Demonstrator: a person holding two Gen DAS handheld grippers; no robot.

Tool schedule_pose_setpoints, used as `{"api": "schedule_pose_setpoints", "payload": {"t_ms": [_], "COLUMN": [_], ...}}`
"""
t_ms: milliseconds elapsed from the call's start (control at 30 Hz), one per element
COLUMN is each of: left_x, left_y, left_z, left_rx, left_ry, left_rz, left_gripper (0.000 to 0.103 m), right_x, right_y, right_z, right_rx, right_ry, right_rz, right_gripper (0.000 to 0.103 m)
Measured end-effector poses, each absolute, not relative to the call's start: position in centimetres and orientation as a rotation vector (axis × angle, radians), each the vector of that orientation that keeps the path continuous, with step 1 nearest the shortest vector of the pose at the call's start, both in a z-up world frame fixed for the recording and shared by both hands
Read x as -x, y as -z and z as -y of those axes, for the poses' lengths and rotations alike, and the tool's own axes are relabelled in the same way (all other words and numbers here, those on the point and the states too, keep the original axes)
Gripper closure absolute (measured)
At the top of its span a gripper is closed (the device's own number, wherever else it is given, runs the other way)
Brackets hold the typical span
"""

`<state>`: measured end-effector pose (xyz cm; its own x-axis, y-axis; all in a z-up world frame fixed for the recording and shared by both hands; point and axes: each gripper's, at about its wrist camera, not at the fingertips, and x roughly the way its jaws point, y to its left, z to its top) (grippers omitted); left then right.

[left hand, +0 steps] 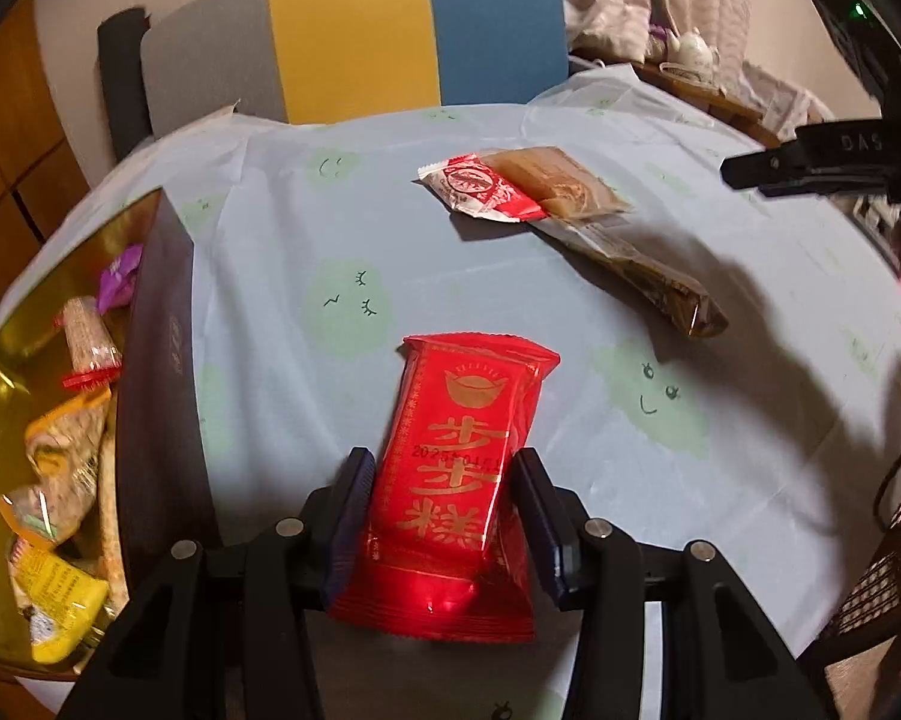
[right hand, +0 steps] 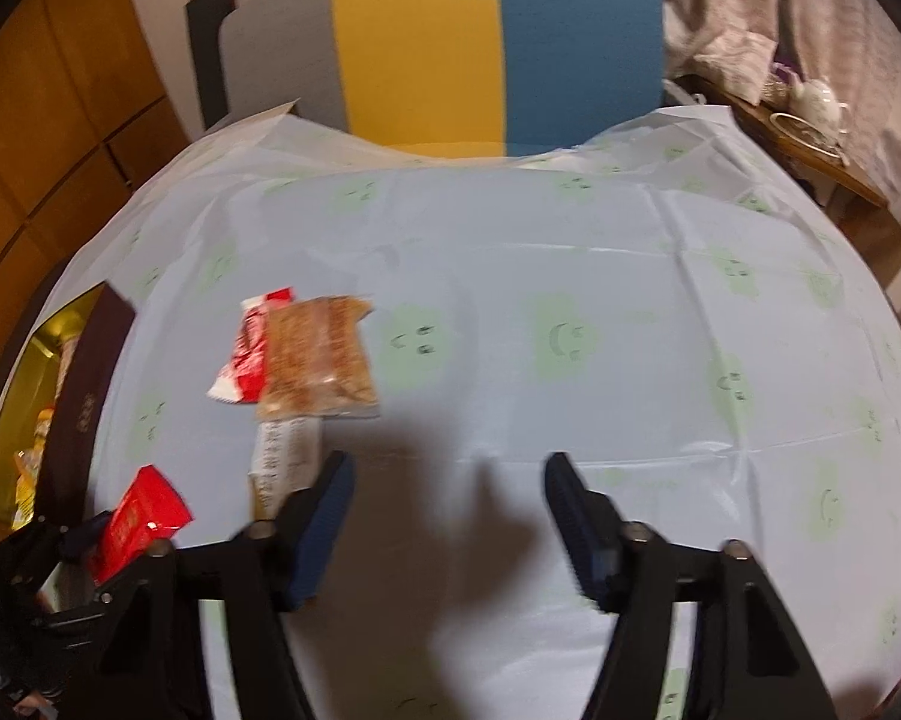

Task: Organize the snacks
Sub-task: 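Hold the red cake pack in the left tool while the right tool grasps the red-white candy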

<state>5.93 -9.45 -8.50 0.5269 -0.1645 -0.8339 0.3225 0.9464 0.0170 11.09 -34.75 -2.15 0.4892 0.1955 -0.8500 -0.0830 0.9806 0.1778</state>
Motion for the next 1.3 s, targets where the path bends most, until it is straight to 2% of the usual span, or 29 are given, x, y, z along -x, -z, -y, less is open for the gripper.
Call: {"api": "schedule_pose_setpoints", "payload": {"t_ms": [67, 133, 233, 467, 667, 833, 900, 933, 1000, 1200, 1233, 1267, 1300], "left_x": [-6.1, -6.1, -6.4, -6.1, -5.8, -5.8, -5.7, -5.6, -5.6, -5.5, -5.5, -5.5, -5.5], "left_y": [8.5, 8.6, 8.8, 8.7, 8.7, 8.7, 8.6, 8.6, 8.6, 8.6, 8.6, 8.5, 8.5], "left_z": [9.5, 9.2, 9.2, 9.0, 8.9, 8.8, 8.8, 8.8, 8.8, 8.7, 8.7, 8.7, 8.7], "left_rx": [-0.178, -0.178, -0.179, -0.165, -0.157, -0.138, -0.140, -0.139, -0.137, -0.136, -0.136, -0.138, -0.137], "left_ry": [0.298, 0.301, 0.306, 0.318, 0.320, 0.317, 0.316, 0.316, 0.318, 0.319, 0.319, 0.319, 0.319], "left_rz": [-0.970, -0.961, -0.946, -0.938, -0.921, -0.916, -0.913, -0.912, -0.910, -0.908, -0.907, -0.906, -0.906], "left_gripper": [0.054, 0.054, 0.054, 0.054, 0.054, 0.054, 0.054, 0.054, 0.054, 0.054, 0.054, 0.054, 0.054], "right_x": [-11.4, -12.1, -13.9, -18.6, -20.1, -19.8, -19.9, -20.1, -20.4, -22.9, -23.0, -23.1, -23.0], "right_y": [1.9, 1.8, 1.9, 4.3, 6.6, 6.3, 5.4, 5.1, 4.7, 6.1, 6.5, 6.8, 6.9], "right_z": [33.7, 32.3, 29.4, 23.9, 27.6, 28.1, 26.6, 25.7, 24.1, 19.7, 19.2, 18.7, 18.3], "right_rx": [-0.120, -0.110, -0.116, -0.154, -0.244, -0.256, -0.238, -0.227, -0.192, -0.015, 0.018, 0.062, 0.088], "right_ry": [-0.192, -0.207, -0.256, -0.338, -0.187, -0.189, -0.232, -0.255, -0.279, -0.272, -0.281, -0.279, -0.282], "right_rz": [-1.046, -1.043, -1.049, -1.124, -1.170, -1.171, -1.145, -1.135, -1.120, -1.160, -1.166, -1.175, -1.170], "right_gripper": [0.061, 0.064, 0.075, 0.077, 0.079, 0.074, 0.062, 0.045, 0.033, 0.034, 0.044, 0.074, 0.074]}}
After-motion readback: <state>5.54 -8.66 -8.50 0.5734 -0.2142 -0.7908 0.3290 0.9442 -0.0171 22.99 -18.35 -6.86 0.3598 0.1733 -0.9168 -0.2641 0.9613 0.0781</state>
